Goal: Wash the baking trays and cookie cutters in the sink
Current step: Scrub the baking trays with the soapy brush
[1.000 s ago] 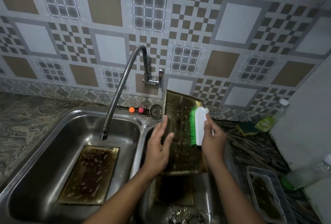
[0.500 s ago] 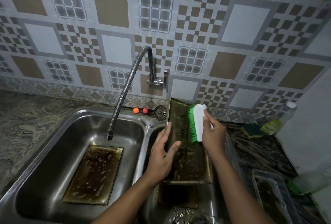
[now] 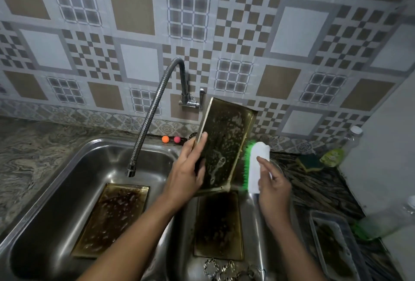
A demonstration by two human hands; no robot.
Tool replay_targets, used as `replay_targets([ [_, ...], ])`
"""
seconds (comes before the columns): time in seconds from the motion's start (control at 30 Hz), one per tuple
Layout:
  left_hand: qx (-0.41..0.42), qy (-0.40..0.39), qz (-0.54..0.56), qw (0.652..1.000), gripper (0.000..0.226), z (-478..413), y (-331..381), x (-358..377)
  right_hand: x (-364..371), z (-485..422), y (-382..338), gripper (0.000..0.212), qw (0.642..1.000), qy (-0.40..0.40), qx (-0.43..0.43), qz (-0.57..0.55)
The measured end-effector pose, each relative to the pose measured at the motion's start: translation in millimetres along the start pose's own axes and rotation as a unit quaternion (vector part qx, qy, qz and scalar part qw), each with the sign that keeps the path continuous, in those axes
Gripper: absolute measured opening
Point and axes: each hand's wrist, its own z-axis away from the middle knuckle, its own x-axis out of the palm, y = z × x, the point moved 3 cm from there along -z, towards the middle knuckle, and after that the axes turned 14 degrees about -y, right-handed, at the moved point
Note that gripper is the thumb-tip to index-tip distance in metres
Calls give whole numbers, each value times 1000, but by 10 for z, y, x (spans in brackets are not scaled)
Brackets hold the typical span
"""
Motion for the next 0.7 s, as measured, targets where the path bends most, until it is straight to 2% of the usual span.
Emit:
replay_targets([
  [0.07, 41, 3, -3, 999, 88, 28, -1, -11, -133, -123, 61, 31, 999, -13, 40, -4],
  [0.17, 116, 26, -11, 993, 88, 56, 43, -42, -248, -256, 75, 19, 992, -66, 101, 31],
  [0.2, 140, 35, -14, 989, 84, 55, 77, -57, -278, -283, 47, 24, 989, -90, 106, 51],
  [0.27, 166, 53, -23, 984, 74, 43, 146, -63, -325, -290, -83, 21, 983, -146, 89, 63],
  [0.37, 158, 52, -28, 986, 72, 27, 160, -19, -376, -263, -174, 17, 976, -200, 66, 53],
  [0.47, 75, 23, -56, 995, 80, 2, 92, 30, -384, -253, -92, 29, 976, -190, 56, 87],
  [0.57, -27, 30, -97, 994, 78, -18, 98, 116, -365, -242, 29, 30, 976, -160, 56, 136],
  [0.63, -7, 11, -109, 994, 76, 40, 216, 238, -302, -197, 81, 34, 982, -130, 77, 116],
  [0.7, 39, -42, -115, 992, 74, 138, 345, 392, -208, -179, 159, 46, 986, -99, 101, 89],
])
